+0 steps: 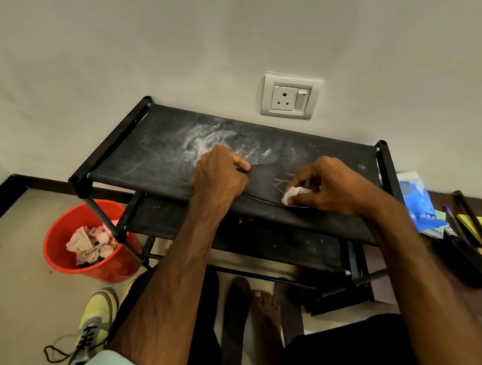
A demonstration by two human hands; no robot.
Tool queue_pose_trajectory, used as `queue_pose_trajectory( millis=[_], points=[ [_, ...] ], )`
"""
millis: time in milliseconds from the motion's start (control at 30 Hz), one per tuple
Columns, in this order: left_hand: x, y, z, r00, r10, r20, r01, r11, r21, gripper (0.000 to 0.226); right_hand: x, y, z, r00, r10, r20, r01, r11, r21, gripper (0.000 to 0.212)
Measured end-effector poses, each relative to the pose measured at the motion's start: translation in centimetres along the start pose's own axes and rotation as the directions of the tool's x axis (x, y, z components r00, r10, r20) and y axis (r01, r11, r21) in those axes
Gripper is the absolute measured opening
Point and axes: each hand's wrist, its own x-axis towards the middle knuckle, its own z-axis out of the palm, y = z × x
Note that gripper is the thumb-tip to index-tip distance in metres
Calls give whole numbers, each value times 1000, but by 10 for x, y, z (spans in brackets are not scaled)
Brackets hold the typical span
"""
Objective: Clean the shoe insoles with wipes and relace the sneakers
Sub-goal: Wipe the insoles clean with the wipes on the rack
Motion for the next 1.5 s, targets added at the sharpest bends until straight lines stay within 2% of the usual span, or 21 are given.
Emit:
queue_pose_trajectory(
  millis=[200,367,433,533,633,733,933,1033,1167,1267,1367,1500],
  points=[
    [0,2,-2,1000,4,0,-4,1000,30,28,12,-14,13,998,-64,-9,64,998,-10,11],
    [1,1,-2,1000,13,-10,-13,999,36,30,27,-25,23,993,-103,-60,100,994,-47,16],
    [2,2,-1,1000,4,-1,-4,1000,28,29,25,-20,21,994,-92,-64,90,996,-20,13],
    [1,2,-1,1000,-11,7,11,1000,26,28,12,-8,13,994,-35,-108,35,999,-2,20],
    [1,3,-2,1000,-17,5,17,1000,19,26,2,-2,5,998,-2,-66,2,1000,11,25],
    [2,3,-2,1000,-22,8,22,1000,21,26,8,-10,12,998,-27,-62,29,999,31,25],
    [2,2,-6,999,5,43,-5,1000,3,24,46,-27,38,979,-117,-165,121,993,13,22],
    [3,2,-5,999,3,42,-4,1000,13,26,49,-22,33,980,-64,-190,64,998,-4,18],
    [2,3,-3,1000,6,27,-7,1000,28,28,31,-15,22,992,-44,-118,39,998,-49,16],
    [3,2,-2,1000,17,20,-18,999,37,26,16,-8,14,969,-16,-248,5,999,-43,18],
    [5,0,1,998,62,12,-63,997,52,27,11,4,8,916,85,-393,-64,996,67,17],
    [6,3,1,982,187,15,-187,971,146,27,19,6,11,915,114,-386,-95,993,67,16]
  ],
)
